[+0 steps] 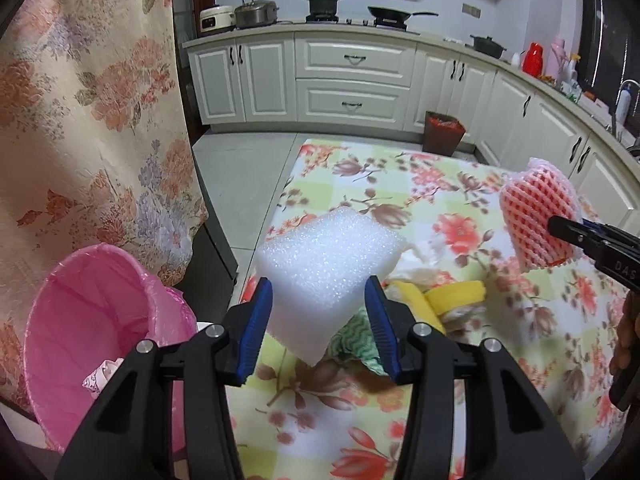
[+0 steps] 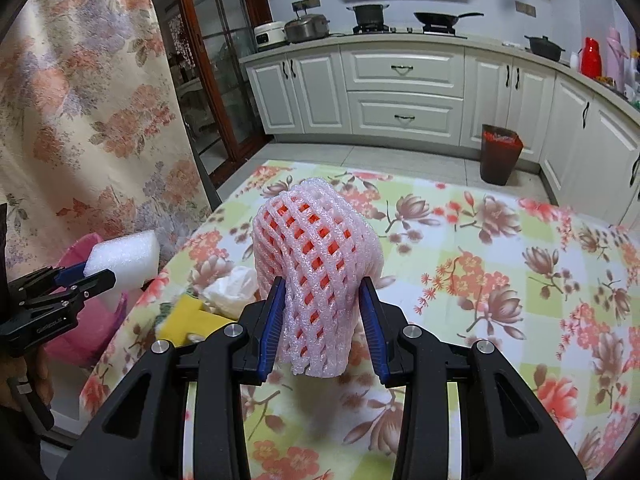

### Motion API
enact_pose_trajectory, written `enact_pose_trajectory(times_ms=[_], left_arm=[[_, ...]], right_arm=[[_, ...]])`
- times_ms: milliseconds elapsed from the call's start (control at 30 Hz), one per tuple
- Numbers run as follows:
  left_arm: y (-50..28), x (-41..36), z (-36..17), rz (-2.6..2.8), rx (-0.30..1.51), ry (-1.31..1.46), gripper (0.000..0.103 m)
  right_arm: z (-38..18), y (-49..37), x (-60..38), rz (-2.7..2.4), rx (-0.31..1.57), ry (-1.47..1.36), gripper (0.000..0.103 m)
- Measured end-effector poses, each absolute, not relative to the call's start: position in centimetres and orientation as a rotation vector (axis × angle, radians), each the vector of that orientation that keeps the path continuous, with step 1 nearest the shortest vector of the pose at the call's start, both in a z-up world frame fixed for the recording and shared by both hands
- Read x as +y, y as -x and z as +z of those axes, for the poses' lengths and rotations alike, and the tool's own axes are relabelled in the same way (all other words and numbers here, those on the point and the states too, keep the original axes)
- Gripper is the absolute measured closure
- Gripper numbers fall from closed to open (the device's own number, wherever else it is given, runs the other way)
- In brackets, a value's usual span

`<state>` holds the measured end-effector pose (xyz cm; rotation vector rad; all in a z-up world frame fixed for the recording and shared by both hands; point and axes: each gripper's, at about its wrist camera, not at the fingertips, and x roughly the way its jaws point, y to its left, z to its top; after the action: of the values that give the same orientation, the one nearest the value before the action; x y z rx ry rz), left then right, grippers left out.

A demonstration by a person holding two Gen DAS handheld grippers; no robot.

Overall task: Collect trash
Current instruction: 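Carry both items over the pink bin and open both tools to drop them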

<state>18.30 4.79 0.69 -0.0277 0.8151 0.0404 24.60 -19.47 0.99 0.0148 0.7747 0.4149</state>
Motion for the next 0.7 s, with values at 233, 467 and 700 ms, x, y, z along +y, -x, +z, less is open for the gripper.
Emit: enact_pose_trajectory(times_ms=[233,467,700], left_arm=[[-15.7,4.5,3.0,0.019,0.765,0.052,0.057],[-13.1,5.6,5.6,0.030,0.704,0.075,0.057],[-10.4,8.3,8.1,0.065,0.641,0.098,0.057]], right_arm=[[3.2,-22.4,-19.3,0.419,0.736,-0.008,0.066],[5.4,-20.5,-18.1,0.437,0.696,0.008,0.066],[7.4,-19.2,-15.6,0.478,0.661,0.030,0.066]])
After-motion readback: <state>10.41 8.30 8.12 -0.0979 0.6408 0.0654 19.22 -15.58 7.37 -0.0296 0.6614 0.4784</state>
